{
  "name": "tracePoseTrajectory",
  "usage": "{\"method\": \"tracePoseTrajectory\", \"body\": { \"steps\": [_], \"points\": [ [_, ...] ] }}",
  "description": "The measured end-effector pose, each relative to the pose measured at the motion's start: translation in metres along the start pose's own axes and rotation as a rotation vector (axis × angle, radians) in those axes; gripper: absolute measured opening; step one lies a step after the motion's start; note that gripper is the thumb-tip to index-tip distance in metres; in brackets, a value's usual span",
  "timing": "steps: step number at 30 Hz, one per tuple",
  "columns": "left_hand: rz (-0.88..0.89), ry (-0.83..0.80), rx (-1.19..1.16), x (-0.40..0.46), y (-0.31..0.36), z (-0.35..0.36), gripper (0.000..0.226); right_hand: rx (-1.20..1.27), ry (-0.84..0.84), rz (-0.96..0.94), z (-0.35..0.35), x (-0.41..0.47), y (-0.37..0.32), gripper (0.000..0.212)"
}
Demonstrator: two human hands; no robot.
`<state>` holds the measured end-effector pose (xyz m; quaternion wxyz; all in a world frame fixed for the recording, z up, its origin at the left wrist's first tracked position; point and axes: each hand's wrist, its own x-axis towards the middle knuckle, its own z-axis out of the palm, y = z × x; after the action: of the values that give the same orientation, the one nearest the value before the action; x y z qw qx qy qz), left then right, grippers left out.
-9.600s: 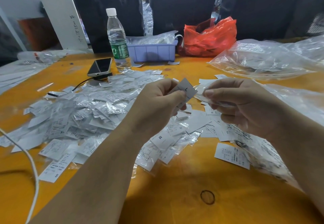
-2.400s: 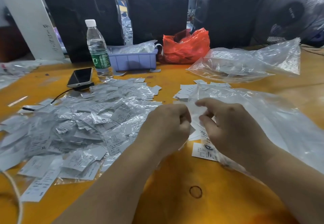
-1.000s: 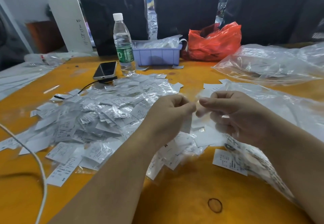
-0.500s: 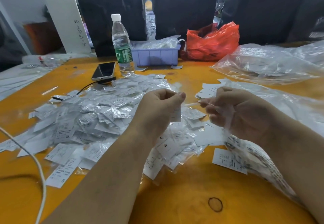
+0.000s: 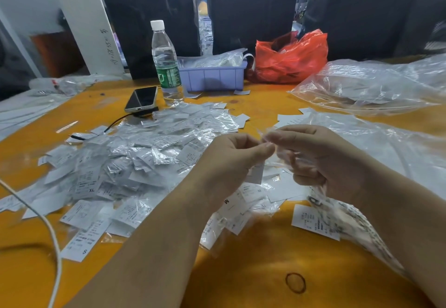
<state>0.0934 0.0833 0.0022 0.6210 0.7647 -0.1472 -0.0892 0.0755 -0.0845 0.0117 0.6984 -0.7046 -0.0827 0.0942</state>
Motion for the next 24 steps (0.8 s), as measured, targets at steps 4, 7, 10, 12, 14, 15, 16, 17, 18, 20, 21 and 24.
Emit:
{"method": "tracePoseTrajectory", "body": {
  "steps": [4, 7, 10, 12, 14, 15, 16, 17, 18, 20, 21, 24],
  "points": [
    [-0.019, -0.001, 0.053, 0.001, -0.001, 0.000, 0.023, -0.091, 0.089, -0.017, 0.002, -0.001, 0.000, 0.028],
    [-0.059, 0.020, 0.085, 0.001, -0.001, -0.001, 0.018, -0.059, 0.168, 0.003, 0.000, 0.000, 0.003, 0.011],
    [-0.079, 0.091, 0.012, 0.003, 0.001, -0.006, 0.011, -0.041, 0.217, 0.003, 0.000, 0.002, 0.004, 0.010],
    [-0.060, 0.141, -0.042, 0.005, 0.003, -0.010, 0.018, -0.047, 0.213, -0.002, 0.001, 0.001, 0.004, 0.010],
    [-0.026, 0.192, -0.089, 0.006, 0.003, -0.013, 0.026, -0.067, 0.177, -0.006, 0.001, -0.001, 0.003, 0.012],
    [-0.012, 0.213, -0.106, 0.006, 0.002, -0.014, 0.027, -0.077, 0.153, -0.008, 0.001, -0.002, 0.003, 0.014],
    [0.003, 0.231, -0.121, 0.006, 0.002, -0.014, 0.028, -0.084, 0.127, -0.009, 0.001, -0.003, 0.002, 0.016],
    [0.017, 0.245, -0.138, 0.006, 0.002, -0.013, 0.027, -0.087, 0.098, -0.009, 0.002, -0.003, 0.002, 0.019],
    [0.031, 0.257, -0.156, 0.006, 0.002, -0.013, 0.028, -0.088, 0.067, -0.008, 0.002, -0.004, 0.001, 0.022],
    [0.059, 0.275, -0.207, 0.006, 0.003, -0.013, 0.028, -0.083, 0.012, -0.009, 0.004, -0.004, 0.001, 0.028],
    [0.075, 0.281, -0.239, 0.005, 0.003, -0.013, 0.028, -0.080, -0.011, -0.011, 0.005, -0.004, 0.001, 0.028],
    [0.109, 0.306, -0.314, 0.004, 0.004, -0.014, 0.031, -0.092, -0.058, -0.037, 0.007, -0.005, 0.002, 0.019]
  ]
}}
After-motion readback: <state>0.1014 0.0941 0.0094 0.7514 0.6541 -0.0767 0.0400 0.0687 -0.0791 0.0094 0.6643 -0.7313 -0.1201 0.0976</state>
